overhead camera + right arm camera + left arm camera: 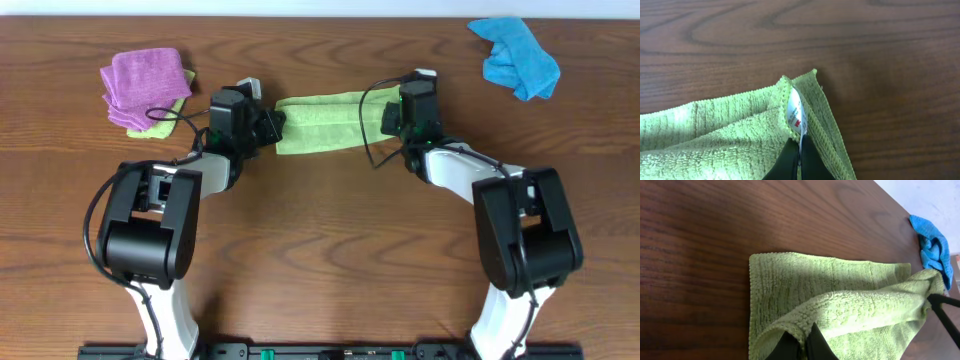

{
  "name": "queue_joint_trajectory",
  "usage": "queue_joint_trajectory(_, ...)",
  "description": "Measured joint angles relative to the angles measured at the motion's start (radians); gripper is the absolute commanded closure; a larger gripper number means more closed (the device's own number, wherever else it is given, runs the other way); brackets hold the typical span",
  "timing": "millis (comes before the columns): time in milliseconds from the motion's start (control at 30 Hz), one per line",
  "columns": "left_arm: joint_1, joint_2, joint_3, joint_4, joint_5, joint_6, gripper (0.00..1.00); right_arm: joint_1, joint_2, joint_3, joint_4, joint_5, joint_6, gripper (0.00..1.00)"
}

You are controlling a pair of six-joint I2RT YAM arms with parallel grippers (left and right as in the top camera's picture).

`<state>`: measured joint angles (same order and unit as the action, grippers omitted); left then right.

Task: Fold the cloth
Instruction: 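Hold the folded strip flat between both grippers on the table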

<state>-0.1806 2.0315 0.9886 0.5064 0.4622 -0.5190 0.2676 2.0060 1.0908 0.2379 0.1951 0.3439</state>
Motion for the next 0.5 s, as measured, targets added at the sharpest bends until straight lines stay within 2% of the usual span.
queue_joint_trajectory(500, -0.001, 0.056, 0.007, 0.020, -0.003, 0.001, 0.94, -0.003, 0.087, 0.000, 0.139, 0.001, -0.060, 0.99)
